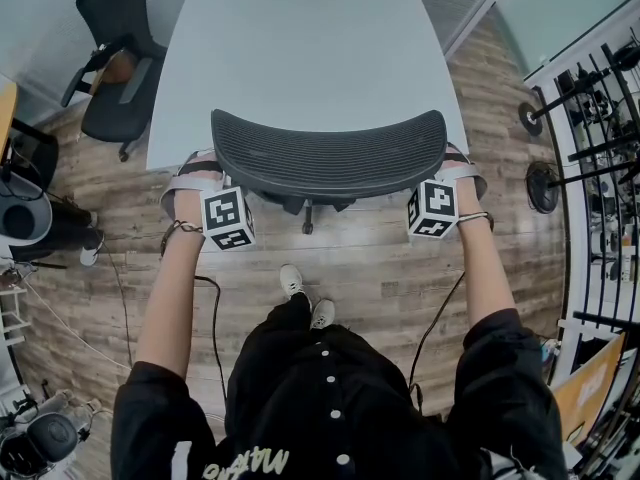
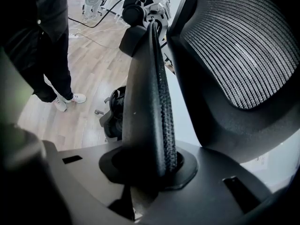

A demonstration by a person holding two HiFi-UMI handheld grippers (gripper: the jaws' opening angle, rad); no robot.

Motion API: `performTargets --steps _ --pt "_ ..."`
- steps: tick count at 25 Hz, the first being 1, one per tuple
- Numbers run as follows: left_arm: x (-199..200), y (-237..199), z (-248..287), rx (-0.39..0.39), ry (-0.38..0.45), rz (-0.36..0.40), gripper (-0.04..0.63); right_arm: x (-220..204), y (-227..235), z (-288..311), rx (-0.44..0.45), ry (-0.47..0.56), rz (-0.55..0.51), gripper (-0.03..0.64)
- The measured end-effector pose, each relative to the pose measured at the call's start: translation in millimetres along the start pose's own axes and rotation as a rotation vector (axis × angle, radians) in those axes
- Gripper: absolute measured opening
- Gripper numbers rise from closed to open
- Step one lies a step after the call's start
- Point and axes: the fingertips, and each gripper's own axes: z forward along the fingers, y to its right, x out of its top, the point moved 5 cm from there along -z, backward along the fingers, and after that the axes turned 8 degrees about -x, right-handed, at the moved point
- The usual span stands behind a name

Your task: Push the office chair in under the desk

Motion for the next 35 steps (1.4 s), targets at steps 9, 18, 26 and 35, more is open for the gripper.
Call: performTargets --steps 9,18,26,35 --pt "-3 -4 6 -0.006 0.003 -0.001 0.097 1 2 6 -0.001 -0.005 0.002 0.112" --pt "-4 -6 7 -0.01 0.008 -0.002 0.098 2 5 8 -0.006 -0.003 0.013 0.118" --pt "-3 7 6 -0.01 0.022 -0.005 0.305 3 -1 2 -0.046 0.006 0.05 0.252" --pt "-3 4 -23 0.076 0.033 0.008 0.313 2 5 -21 -0.087 0.052 0.054 0.276"
